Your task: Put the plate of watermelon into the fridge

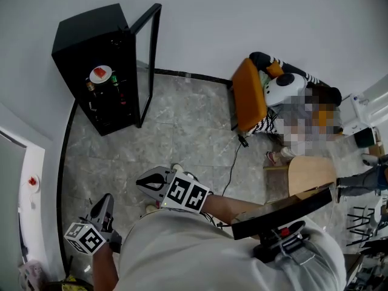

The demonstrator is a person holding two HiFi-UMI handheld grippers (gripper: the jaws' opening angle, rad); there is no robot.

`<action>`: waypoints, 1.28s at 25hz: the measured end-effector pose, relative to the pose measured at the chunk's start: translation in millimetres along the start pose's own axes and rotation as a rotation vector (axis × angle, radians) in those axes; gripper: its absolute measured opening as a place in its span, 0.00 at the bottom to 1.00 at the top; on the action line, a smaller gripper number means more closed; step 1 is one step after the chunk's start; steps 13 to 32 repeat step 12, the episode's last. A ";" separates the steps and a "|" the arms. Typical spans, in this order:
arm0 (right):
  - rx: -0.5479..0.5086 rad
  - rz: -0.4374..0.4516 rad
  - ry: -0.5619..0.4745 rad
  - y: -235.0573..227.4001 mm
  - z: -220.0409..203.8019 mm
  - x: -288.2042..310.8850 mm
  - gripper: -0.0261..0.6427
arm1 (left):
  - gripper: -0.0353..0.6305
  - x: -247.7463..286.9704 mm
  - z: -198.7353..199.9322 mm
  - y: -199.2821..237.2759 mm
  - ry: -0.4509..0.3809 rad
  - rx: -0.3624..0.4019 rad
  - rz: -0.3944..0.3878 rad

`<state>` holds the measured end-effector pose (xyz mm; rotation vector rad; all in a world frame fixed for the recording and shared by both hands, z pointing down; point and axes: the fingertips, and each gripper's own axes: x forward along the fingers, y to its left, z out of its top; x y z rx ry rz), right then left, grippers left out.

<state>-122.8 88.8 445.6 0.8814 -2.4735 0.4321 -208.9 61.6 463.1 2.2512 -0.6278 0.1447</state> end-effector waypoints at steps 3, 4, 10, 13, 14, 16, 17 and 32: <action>0.005 0.003 0.000 -10.4 -4.4 -2.5 0.06 | 0.07 8.2 3.1 1.1 -0.002 0.002 0.009; 0.005 0.003 -0.001 -14.5 -5.4 -4.5 0.06 | 0.07 12.0 4.8 1.0 -0.001 0.001 0.012; 0.014 -0.002 -0.008 -56.2 -9.5 -20.5 0.06 | 0.07 53.8 18.6 -1.8 0.012 0.006 0.024; 0.016 -0.005 -0.012 -74.0 -11.0 -26.5 0.06 | 0.07 72.4 23.7 -3.2 0.017 0.006 0.027; 0.016 -0.005 -0.012 -74.0 -11.0 -26.5 0.06 | 0.07 72.4 23.7 -3.2 0.017 0.006 0.027; 0.016 -0.005 -0.012 -74.0 -11.0 -26.5 0.06 | 0.07 72.4 23.7 -3.2 0.017 0.006 0.027; 0.016 -0.005 -0.012 -74.0 -11.0 -26.5 0.06 | 0.07 72.4 23.7 -3.2 0.017 0.006 0.027; 0.016 -0.005 -0.012 -74.0 -11.0 -26.5 0.06 | 0.07 72.4 23.7 -3.2 0.017 0.006 0.027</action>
